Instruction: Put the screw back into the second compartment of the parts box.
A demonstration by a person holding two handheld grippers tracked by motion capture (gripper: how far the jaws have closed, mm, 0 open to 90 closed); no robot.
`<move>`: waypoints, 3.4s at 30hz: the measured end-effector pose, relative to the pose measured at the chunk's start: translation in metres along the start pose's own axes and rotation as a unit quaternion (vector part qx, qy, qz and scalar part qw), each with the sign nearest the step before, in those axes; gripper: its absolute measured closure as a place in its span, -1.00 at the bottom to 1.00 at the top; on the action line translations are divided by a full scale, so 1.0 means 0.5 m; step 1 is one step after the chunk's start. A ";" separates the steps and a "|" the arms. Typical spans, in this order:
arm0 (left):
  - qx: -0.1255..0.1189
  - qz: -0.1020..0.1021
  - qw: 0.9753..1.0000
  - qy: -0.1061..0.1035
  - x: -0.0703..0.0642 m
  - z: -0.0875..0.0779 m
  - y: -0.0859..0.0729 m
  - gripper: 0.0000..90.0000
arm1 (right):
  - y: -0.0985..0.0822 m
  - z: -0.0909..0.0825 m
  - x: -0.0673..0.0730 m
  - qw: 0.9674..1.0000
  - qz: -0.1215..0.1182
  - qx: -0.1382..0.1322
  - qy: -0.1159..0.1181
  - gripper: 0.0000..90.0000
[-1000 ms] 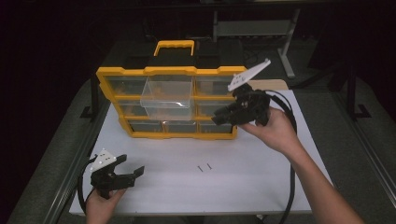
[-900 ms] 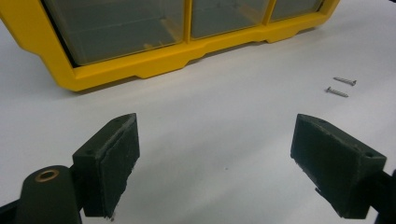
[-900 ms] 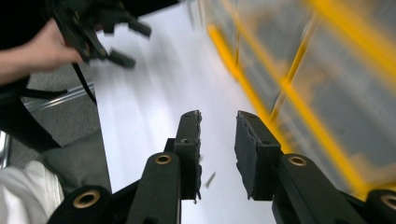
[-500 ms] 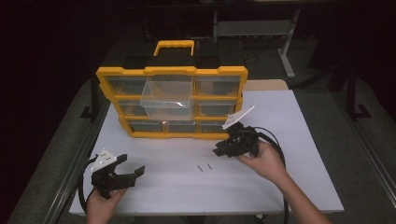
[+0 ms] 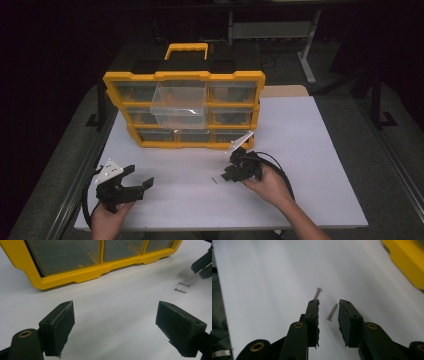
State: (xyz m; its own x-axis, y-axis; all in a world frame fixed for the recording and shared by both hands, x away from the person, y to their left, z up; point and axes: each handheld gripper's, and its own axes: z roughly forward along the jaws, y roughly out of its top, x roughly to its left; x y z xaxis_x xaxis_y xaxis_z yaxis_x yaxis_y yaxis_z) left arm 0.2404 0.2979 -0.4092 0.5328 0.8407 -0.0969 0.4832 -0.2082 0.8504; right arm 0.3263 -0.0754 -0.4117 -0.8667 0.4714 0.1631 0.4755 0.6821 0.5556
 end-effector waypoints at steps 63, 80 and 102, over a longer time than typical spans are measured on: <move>0.006 0.003 1.000 0.004 0.001 0.000 -0.001 -0.67 | 0.096 -0.187 -0.010 0.998 -0.034 -0.056 0.025 0.94; -0.002 -0.004 1.000 0.004 -0.002 0.000 -0.001 -0.67 | 0.165 -0.283 -0.016 0.995 -0.052 -0.081 0.026 0.94; 0.006 -0.005 1.000 0.004 0.001 0.001 -0.002 -0.67 | 0.260 -0.386 -0.014 0.990 -0.061 -0.118 0.035 0.94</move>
State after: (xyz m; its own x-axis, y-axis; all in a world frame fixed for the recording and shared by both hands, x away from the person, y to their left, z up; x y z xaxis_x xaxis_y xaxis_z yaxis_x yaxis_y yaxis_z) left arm 0.2405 0.2983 -0.4103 0.5222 0.8469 -0.1004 0.4970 -0.2066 0.8428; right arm 0.3651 -0.0981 -0.1831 -0.9280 0.3473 0.1348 0.3249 0.5774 0.7490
